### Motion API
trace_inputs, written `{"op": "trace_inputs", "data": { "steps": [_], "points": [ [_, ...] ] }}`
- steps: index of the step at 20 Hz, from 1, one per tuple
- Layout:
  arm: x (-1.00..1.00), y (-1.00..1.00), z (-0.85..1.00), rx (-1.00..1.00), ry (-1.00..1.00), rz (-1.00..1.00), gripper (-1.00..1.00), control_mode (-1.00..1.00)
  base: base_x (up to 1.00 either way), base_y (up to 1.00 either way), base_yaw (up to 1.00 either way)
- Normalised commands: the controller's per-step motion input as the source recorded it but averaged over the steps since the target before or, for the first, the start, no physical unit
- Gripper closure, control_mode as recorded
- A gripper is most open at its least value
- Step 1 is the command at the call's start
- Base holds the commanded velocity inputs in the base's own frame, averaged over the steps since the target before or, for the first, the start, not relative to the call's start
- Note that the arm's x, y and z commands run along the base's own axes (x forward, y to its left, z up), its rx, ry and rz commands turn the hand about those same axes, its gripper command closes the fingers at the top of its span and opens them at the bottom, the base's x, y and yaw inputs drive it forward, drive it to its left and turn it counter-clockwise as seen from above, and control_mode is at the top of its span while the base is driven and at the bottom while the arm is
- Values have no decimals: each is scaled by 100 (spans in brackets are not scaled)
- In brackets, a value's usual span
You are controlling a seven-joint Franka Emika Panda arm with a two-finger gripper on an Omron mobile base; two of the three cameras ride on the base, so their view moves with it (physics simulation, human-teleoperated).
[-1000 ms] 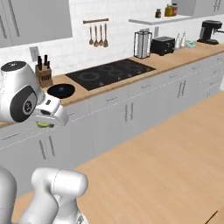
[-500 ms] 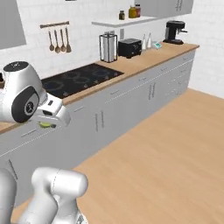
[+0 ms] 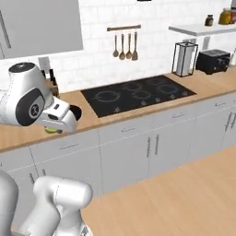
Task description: Grab a lemon wedge from the fridge and one ice cube from the ice bowl, and put them in the glass of lemonade.
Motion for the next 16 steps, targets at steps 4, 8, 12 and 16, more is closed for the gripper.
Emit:
{"op": "trace_inputs", "data": {
  "steps": [4, 8, 12, 16],
  "points": [
    [0, 0, 0, 0, 0, 0, 100, 100, -15, 63, 80],
    [0, 0, 0, 0, 0, 0, 100, 100, 41, 64, 64],
    [0, 0, 0, 0, 0, 0, 100, 100, 85, 20, 48],
    [0, 0, 0, 0, 0, 0, 100, 100, 70, 0, 36]
  ]
}}
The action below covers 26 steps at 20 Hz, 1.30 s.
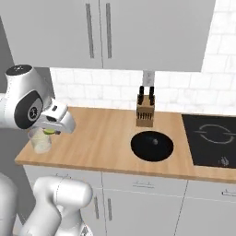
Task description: Grab a lemon wedge from the fridge and one ice cube from the ice bowl, and put them in the glass of lemonade.
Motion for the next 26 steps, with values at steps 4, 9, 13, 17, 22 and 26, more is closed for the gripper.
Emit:
{"op": "trace_inputs", "data": {
  "steps": [4, 9, 13, 17, 22, 26],
  "points": [
    [0, 0, 0, 0, 0, 0, 100, 100, 16, 0, 46],
    [0, 0, 0, 0, 0, 0, 100, 100, 20, -3, 53],
    [0, 0, 0, 0, 0, 0, 100, 100, 39, -46, 47],
    [0, 0, 0, 0, 0, 0, 100, 100, 11, -82, 33],
    [1, -2, 0, 0, 0, 1, 100, -100, 4, -16, 5],
    [0, 0, 0, 0, 0, 0, 100, -100, 0, 0, 0]
  ]
}}
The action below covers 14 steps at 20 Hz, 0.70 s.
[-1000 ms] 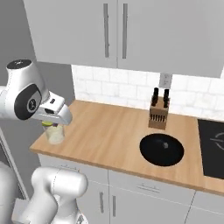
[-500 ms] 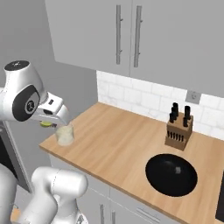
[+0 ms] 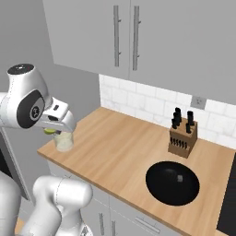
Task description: Grab a lemon wedge from the fridge and one ice cube from the ice bowl, and put them in the glass of lemonade.
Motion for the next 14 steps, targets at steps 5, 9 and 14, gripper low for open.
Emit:
{"op": "trace_inputs", "data": {
  "steps": [5, 9, 14],
  "points": [
    [0, 0, -1, 0, 0, 1, 100, -100, 0, 0, 0],
    [0, 0, -22, -1, 0, 30, 100, -100, 0, 0, 0],
    [1, 0, -24, -18, 9, 57, 100, -100, 0, 0, 0]
  ]
}}
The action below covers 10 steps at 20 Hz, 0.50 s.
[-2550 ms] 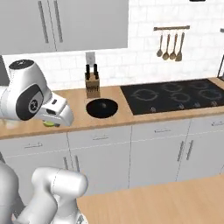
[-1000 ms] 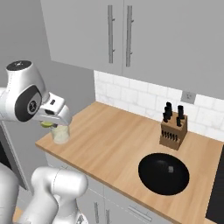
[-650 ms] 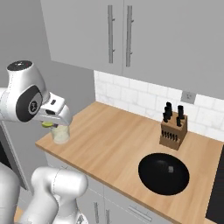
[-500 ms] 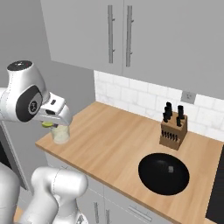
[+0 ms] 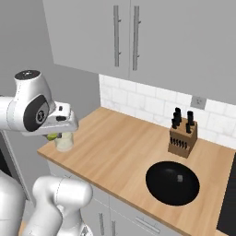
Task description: Grab a lemon wedge from the fridge and one ice cube from the ice bowl, and put them in the glass of lemonade.
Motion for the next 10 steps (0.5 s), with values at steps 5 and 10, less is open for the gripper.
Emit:
{"op": "trace_inputs", "data": {
  "steps": [5, 10],
  "points": [
    [18, 2, -6, -25, 9, 65, 100, -100, 0, 0, 0],
    [6, -3, 0, -21, 3, 77, 100, -100, 0, 0, 0]
  ]
}}
